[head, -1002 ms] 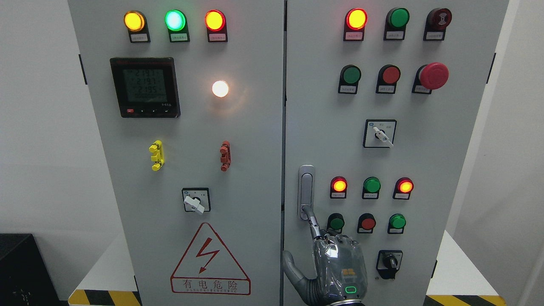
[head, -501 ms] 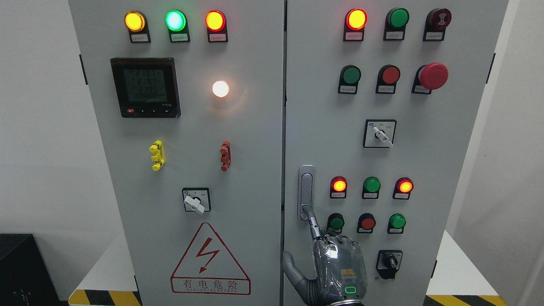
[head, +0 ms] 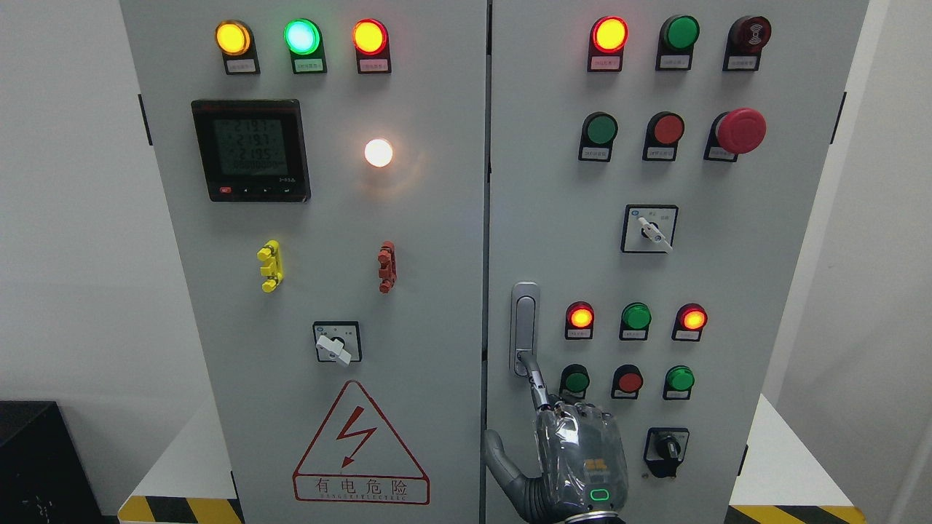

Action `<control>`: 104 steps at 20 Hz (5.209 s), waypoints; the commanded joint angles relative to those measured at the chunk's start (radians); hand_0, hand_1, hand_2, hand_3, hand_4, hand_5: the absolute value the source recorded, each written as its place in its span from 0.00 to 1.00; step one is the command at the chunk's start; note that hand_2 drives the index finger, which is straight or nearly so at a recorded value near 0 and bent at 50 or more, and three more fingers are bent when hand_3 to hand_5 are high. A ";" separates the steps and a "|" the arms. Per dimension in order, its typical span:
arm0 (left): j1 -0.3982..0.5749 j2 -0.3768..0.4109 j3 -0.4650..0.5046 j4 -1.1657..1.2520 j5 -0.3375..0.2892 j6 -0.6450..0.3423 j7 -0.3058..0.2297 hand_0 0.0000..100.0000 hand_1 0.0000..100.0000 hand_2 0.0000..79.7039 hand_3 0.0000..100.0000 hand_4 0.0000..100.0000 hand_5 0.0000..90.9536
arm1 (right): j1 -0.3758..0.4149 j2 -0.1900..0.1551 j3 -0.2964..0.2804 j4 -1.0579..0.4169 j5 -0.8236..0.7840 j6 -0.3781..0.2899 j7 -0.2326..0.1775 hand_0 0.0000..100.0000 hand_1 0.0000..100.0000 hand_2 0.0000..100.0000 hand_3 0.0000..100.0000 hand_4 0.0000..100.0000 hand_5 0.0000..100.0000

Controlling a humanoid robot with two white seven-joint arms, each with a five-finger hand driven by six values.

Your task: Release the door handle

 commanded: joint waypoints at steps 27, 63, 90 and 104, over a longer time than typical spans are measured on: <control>0.000 -0.001 0.000 0.000 0.000 -0.001 -0.001 0.00 0.00 0.05 0.11 0.00 0.00 | 0.023 0.002 0.005 0.012 0.000 0.001 0.009 0.35 0.25 0.00 0.78 0.76 0.76; 0.000 -0.001 0.000 0.000 0.000 0.001 -0.001 0.00 0.00 0.05 0.11 0.00 0.00 | 0.038 0.002 0.002 0.028 -0.002 0.003 0.011 0.36 0.25 0.00 0.79 0.76 0.76; 0.000 -0.001 0.000 0.000 0.000 -0.001 -0.001 0.00 0.00 0.05 0.11 0.00 0.00 | 0.038 0.002 0.011 -0.028 -0.005 0.000 0.006 0.36 0.25 0.00 0.79 0.76 0.77; 0.000 -0.001 0.000 0.000 0.000 -0.001 -0.001 0.00 0.00 0.06 0.11 0.00 0.00 | 0.034 0.000 0.009 -0.038 -0.005 0.000 0.006 0.36 0.25 0.00 0.79 0.76 0.76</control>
